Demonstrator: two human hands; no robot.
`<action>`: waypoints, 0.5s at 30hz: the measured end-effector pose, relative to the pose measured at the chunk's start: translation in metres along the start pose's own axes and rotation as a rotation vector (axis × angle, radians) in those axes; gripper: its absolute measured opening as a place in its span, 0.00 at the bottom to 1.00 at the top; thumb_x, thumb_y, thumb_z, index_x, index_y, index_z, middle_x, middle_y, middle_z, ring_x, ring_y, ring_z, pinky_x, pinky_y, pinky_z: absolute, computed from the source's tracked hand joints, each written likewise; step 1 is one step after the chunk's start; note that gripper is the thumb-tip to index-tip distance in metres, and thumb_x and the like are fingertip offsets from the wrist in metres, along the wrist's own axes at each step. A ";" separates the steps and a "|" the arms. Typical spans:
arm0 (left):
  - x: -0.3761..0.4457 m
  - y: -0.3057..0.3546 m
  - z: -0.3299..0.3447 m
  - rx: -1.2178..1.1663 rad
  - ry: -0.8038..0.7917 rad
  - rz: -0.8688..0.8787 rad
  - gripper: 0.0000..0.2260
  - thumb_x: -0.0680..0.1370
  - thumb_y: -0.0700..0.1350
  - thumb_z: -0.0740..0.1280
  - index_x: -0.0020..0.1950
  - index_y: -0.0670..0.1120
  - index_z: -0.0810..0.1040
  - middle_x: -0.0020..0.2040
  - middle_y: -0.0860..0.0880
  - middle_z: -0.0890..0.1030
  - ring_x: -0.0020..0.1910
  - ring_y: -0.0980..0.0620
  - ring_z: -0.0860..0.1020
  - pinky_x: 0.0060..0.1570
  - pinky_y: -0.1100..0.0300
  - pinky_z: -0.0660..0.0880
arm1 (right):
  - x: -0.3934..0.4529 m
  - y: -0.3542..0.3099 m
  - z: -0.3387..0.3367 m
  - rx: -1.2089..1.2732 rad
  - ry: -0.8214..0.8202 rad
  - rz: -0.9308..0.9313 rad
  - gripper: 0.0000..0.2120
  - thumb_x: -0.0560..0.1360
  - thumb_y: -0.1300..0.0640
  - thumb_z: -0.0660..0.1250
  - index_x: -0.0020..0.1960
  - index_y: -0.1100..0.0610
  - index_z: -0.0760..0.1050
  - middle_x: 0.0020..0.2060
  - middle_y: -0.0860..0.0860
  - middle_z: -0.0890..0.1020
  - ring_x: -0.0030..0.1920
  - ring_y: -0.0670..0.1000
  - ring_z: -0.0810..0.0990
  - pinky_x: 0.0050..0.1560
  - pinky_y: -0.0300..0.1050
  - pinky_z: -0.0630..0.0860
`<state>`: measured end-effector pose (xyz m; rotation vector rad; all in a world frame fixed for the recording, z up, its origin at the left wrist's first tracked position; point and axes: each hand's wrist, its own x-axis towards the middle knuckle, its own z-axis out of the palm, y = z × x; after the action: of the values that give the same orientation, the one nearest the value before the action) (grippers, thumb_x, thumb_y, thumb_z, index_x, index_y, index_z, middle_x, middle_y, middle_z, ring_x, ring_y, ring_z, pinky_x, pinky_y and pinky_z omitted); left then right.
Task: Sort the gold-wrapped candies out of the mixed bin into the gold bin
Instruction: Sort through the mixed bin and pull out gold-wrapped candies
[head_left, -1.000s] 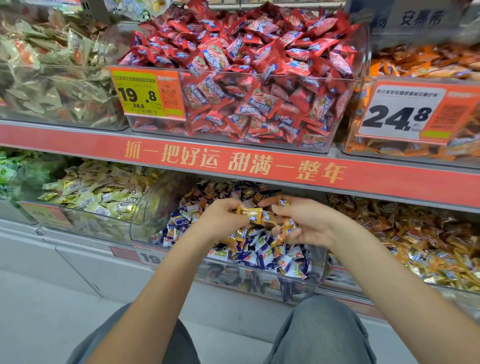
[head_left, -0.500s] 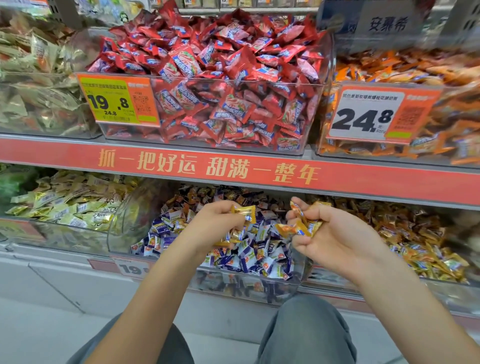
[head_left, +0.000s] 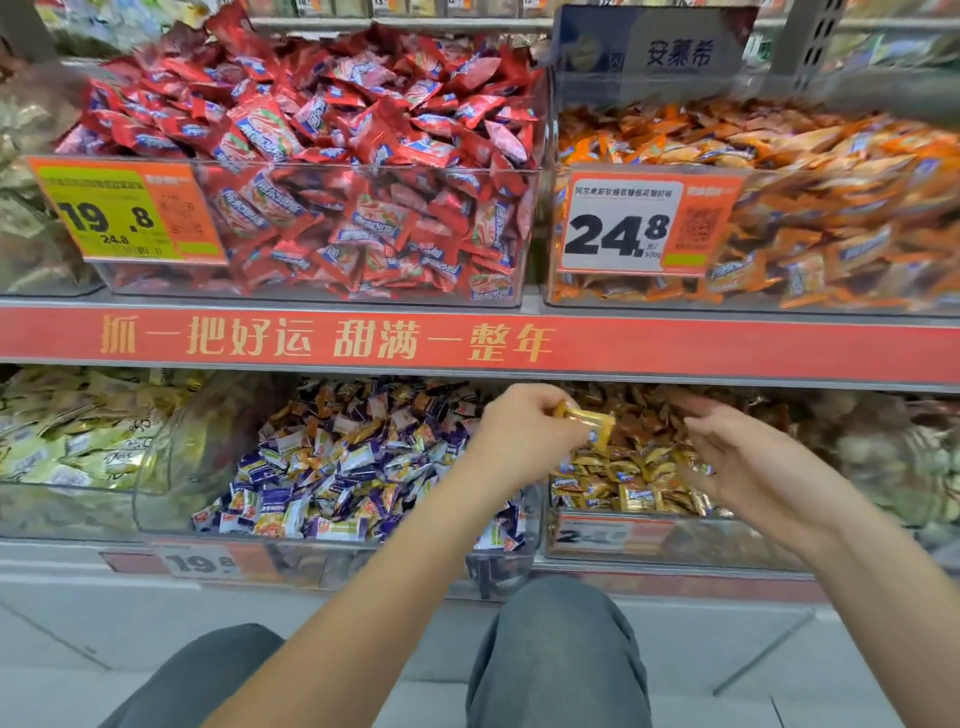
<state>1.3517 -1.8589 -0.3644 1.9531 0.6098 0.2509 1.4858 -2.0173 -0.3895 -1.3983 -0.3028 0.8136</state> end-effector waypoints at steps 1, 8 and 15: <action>0.005 0.006 0.010 0.046 -0.005 0.019 0.07 0.72 0.39 0.65 0.34 0.43 0.74 0.30 0.48 0.72 0.28 0.50 0.69 0.30 0.62 0.68 | -0.001 0.005 -0.004 -0.016 0.022 -0.021 0.15 0.76 0.61 0.64 0.62 0.53 0.77 0.57 0.47 0.79 0.59 0.44 0.71 0.64 0.47 0.66; 0.050 0.011 0.072 0.371 -0.078 0.013 0.17 0.76 0.41 0.64 0.65 0.40 0.73 0.62 0.40 0.76 0.57 0.42 0.77 0.54 0.54 0.75 | -0.023 0.028 -0.023 0.000 0.155 -0.132 0.18 0.80 0.65 0.56 0.61 0.51 0.78 0.66 0.46 0.74 0.63 0.41 0.72 0.68 0.43 0.65; -0.013 0.005 0.027 0.359 -0.181 0.459 0.15 0.78 0.36 0.61 0.64 0.44 0.77 0.64 0.46 0.77 0.61 0.50 0.74 0.61 0.61 0.68 | -0.042 0.034 0.011 -0.316 0.262 -0.468 0.18 0.77 0.69 0.59 0.48 0.48 0.81 0.47 0.42 0.83 0.51 0.44 0.80 0.48 0.31 0.76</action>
<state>1.3542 -1.8885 -0.3709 2.4201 0.0806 0.2564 1.4382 -2.0377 -0.4085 -1.6217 -0.5453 0.1981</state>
